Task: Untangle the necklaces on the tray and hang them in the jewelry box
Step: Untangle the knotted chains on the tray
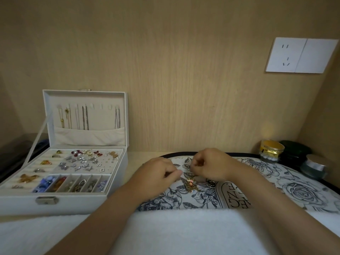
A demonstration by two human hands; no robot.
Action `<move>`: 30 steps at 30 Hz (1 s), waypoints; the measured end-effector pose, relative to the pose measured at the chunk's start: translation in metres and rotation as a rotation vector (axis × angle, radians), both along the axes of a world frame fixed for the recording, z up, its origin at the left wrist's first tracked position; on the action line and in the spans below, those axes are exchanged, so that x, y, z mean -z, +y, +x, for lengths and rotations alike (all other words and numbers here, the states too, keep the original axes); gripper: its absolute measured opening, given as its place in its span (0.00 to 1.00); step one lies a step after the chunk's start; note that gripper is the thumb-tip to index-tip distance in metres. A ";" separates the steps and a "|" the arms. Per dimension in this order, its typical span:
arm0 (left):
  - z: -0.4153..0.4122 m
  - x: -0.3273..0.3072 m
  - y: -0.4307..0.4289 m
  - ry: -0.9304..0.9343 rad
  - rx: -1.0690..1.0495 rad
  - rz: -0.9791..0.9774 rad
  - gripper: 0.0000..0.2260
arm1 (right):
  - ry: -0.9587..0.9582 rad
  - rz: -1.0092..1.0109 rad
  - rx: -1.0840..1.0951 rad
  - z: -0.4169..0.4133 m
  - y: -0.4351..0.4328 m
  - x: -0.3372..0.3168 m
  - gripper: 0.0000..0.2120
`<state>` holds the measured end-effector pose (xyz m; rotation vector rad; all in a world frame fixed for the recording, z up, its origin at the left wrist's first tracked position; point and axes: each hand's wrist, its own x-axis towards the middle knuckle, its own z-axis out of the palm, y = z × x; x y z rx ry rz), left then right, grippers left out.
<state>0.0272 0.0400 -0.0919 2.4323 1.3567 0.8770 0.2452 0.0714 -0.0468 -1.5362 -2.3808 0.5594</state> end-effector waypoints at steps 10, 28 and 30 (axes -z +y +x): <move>0.007 0.006 0.006 0.204 -0.088 0.109 0.08 | 0.035 -0.108 -0.099 -0.001 0.001 0.010 0.04; 0.006 -0.003 -0.007 -0.133 -0.307 0.218 0.05 | 0.061 0.030 0.124 -0.003 -0.022 0.016 0.02; 0.002 -0.004 -0.007 -0.140 -0.391 0.210 0.06 | 0.032 0.077 0.213 0.003 -0.019 0.020 0.04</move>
